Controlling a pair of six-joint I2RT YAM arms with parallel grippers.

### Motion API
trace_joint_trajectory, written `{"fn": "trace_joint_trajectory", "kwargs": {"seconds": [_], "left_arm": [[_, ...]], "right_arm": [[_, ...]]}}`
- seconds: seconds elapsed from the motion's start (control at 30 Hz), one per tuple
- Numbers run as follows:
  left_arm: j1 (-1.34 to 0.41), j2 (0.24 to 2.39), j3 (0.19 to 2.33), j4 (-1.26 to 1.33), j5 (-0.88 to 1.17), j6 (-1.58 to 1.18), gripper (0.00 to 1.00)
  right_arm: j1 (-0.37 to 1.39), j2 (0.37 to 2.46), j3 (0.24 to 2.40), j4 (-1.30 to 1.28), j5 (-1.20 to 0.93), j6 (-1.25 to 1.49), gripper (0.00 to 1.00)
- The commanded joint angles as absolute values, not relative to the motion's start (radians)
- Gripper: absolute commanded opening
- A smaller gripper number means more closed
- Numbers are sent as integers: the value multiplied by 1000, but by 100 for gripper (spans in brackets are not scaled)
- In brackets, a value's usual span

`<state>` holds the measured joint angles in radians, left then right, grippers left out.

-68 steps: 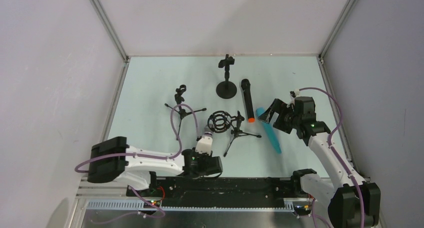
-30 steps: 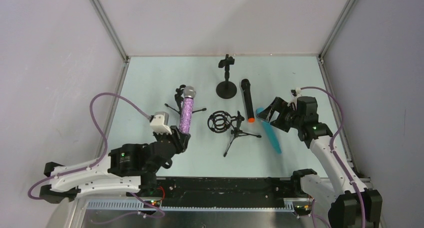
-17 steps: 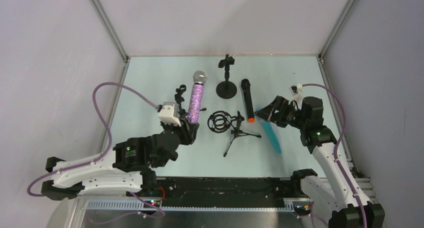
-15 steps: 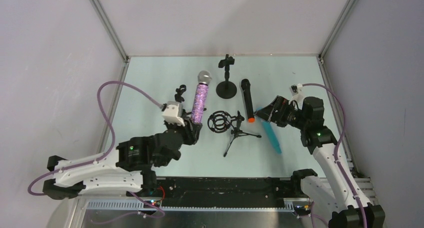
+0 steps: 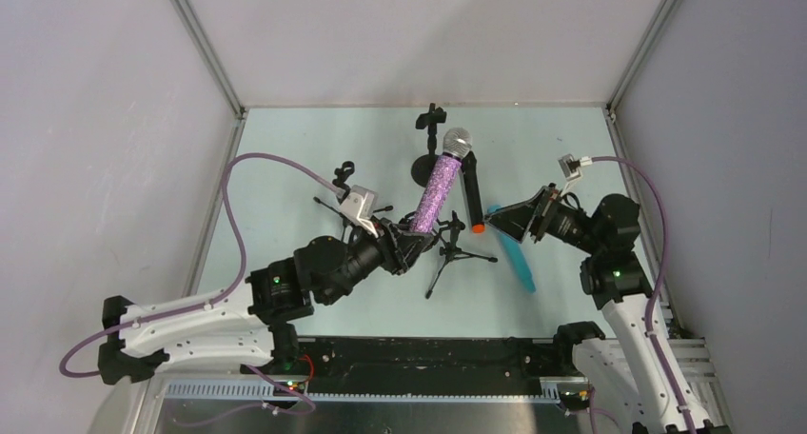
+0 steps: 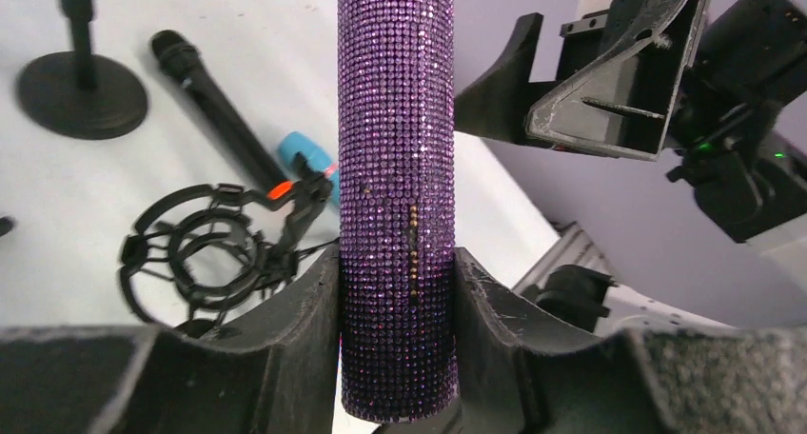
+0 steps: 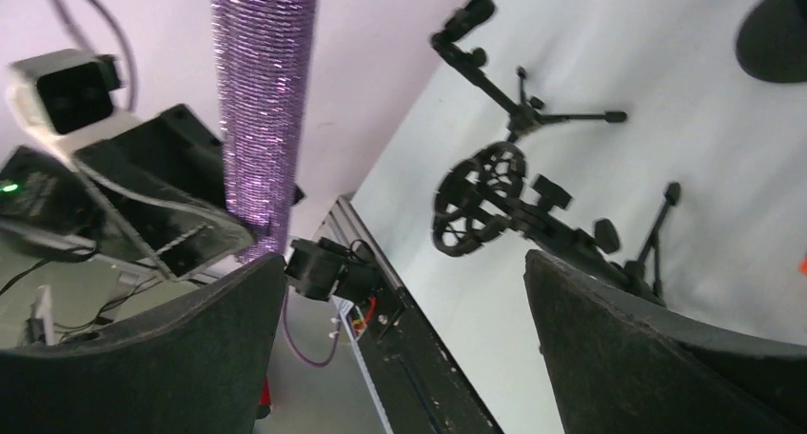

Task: Attach the microphones to the stand

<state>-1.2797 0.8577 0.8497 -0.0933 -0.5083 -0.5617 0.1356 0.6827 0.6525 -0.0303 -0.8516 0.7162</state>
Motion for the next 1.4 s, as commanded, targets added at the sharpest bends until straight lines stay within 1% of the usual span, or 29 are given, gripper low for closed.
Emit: {"fn": "trace_joint_trajectory", "kwargs": {"seconds": [0.0, 0.17, 0.37, 0.47, 0.57, 0.8, 1.1, 1.37], "left_arm": [[-1254, 825, 818, 207, -350, -540, 0], [-1250, 815, 781, 305, -303, -549, 0], [-1249, 786, 695, 494, -217, -563, 0], [-1246, 789, 683, 534, -190, -572, 0], [-1246, 799, 680, 550, -168, -584, 0], [-1245, 807, 664, 591, -144, -614, 0], [-1238, 815, 637, 597, -153, -666, 0], [-1232, 819, 617, 598, -150, -701, 0]], "right_arm": [[142, 640, 660, 165, -920, 840, 100], [167, 627, 660, 325, -883, 946, 100], [224, 690, 660, 556, -863, 1074, 100], [253, 724, 660, 686, -848, 1138, 96], [304, 758, 660, 760, -809, 1152, 92], [407, 825, 733, 759, -755, 1098, 90], [469, 887, 784, 776, -734, 1081, 89], [489, 940, 818, 795, -757, 1085, 82]]}}
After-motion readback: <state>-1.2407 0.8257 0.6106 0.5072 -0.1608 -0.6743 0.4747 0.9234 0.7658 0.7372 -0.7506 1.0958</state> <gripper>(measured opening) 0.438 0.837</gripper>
